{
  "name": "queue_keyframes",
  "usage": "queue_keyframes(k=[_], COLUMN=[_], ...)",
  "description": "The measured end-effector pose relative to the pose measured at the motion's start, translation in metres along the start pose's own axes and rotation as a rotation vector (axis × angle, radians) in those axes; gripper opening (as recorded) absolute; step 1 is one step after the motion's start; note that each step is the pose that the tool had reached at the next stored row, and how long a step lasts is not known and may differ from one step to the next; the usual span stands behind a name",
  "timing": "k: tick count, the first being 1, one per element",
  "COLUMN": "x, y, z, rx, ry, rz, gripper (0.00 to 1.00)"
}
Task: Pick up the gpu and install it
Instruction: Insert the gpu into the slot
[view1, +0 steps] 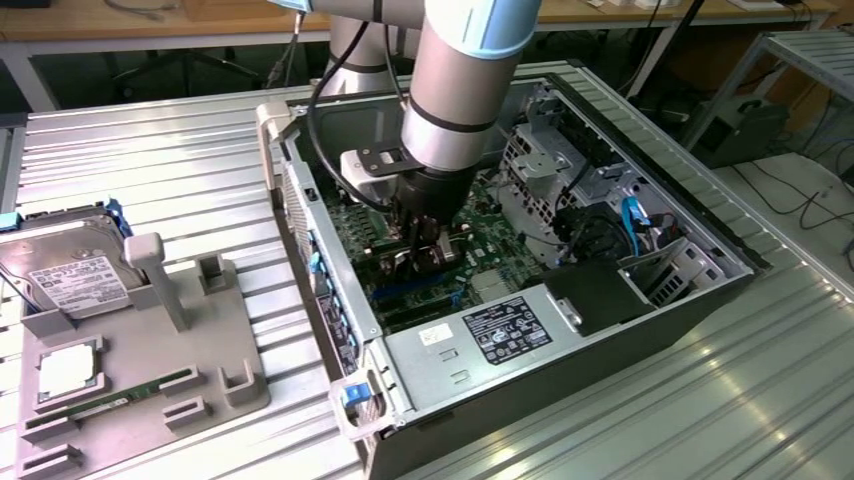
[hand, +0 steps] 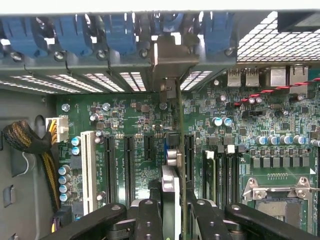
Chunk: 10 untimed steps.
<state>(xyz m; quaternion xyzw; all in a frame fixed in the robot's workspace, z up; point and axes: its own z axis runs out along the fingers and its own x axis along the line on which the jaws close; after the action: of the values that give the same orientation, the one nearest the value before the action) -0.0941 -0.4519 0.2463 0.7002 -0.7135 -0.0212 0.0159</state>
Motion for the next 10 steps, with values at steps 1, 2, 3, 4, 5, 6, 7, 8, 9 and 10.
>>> queue_keyframes(k=[1, 2, 3, 4, 5, 6, 7, 8, 9, 10], x=[0.0000, 0.0001, 0.0000, 0.0000, 0.0000, 0.0000, 0.0000, 0.0000, 0.0000, 0.0000], y=[-0.0001, -0.0004, -0.0006, -0.0007, -0.0010, -0.0011, -0.0012, -0.0015, -0.0018, -0.0020], z=[0.0000, 0.0000, 0.0000, 0.0000, 0.0000, 0.0000, 0.0000, -0.0001, 0.0000, -0.0001], rx=[-0.0002, -0.0003, -0.0002, -0.0001, -0.0001, -0.0001, -0.0001, -0.0002, -0.0001, -0.0001], ry=[0.0004, 0.0007, 0.0009, 0.0011, 0.0014, 0.0015, 0.0017, 0.0018, 0.0018, 0.0018], rz=[0.000, 0.000, 0.000, 0.000, 0.000, 0.000, 0.000, 0.000, 0.000, 0.000], gripper=[0.28, 0.28, 0.28, 0.28, 0.28, 0.28, 0.28, 0.28, 0.28, 0.28])
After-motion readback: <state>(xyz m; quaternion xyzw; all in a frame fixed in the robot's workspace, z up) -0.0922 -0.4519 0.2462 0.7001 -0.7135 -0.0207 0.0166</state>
